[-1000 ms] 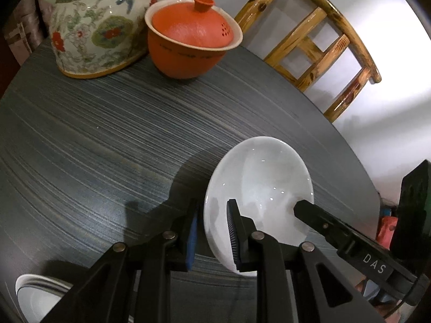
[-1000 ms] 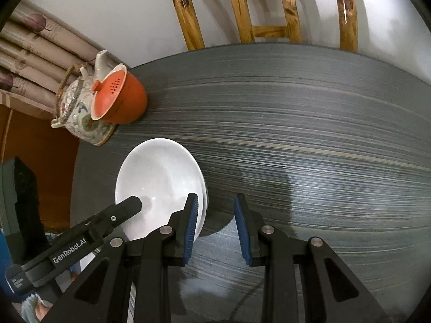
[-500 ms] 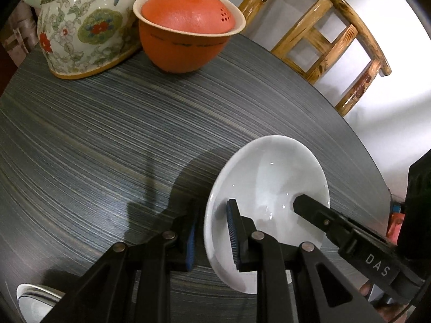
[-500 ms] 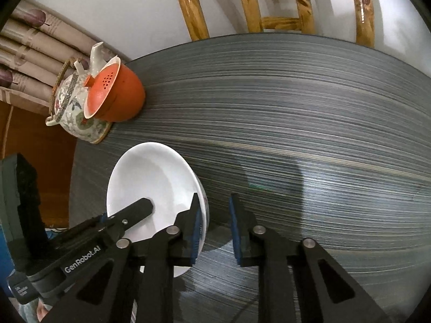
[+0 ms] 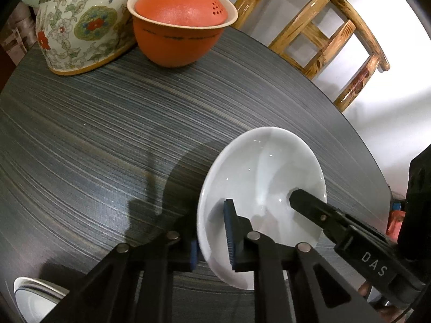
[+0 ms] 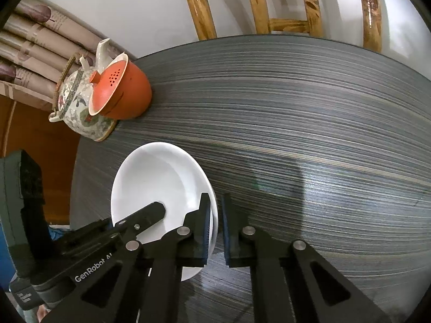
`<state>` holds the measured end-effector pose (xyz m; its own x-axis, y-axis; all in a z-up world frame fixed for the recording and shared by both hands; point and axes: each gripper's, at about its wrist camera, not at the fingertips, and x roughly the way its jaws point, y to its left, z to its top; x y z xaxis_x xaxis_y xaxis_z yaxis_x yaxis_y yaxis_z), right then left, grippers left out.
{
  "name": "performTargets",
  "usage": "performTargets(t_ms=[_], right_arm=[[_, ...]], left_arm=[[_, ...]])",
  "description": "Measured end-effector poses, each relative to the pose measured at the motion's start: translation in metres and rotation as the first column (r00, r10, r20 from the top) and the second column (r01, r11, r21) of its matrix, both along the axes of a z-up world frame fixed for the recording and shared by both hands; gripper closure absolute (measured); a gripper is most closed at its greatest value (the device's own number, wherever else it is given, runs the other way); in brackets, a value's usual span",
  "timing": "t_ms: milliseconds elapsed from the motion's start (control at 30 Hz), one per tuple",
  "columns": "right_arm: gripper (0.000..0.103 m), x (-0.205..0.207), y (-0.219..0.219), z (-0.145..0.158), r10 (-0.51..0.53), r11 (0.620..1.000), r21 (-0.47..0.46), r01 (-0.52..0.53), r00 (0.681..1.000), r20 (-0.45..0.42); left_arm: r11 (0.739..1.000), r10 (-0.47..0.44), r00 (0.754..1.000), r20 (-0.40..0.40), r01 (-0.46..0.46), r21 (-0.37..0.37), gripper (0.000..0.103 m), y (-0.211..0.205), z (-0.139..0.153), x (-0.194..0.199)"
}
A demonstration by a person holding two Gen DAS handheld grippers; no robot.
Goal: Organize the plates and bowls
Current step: 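Carry the small white bowl with the left tool over the nested bowls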
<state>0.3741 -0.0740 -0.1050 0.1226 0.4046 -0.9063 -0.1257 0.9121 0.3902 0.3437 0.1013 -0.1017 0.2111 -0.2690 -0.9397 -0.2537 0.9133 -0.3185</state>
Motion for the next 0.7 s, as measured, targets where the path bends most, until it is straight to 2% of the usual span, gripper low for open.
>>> performTargets(t_ms=[533, 700], right_arm=[[0.097, -0.029, -0.016, 0.007, -0.029, 1.0, -0.005, 0.029, 0.999, -0.014], [0.095, -0.033, -0.016, 0.01, -0.037, 0.999, -0.005, 0.037, 0.999, 0.005]], left_arm=[[0.999, -0.04, 0.999, -0.027, 0.039, -0.024, 0.09, -0.01, 0.003, -0.023], [0.998, -0.052, 0.999, -0.016, 0.052, 0.023, 0.09, -0.009, 0.005, -0.024]])
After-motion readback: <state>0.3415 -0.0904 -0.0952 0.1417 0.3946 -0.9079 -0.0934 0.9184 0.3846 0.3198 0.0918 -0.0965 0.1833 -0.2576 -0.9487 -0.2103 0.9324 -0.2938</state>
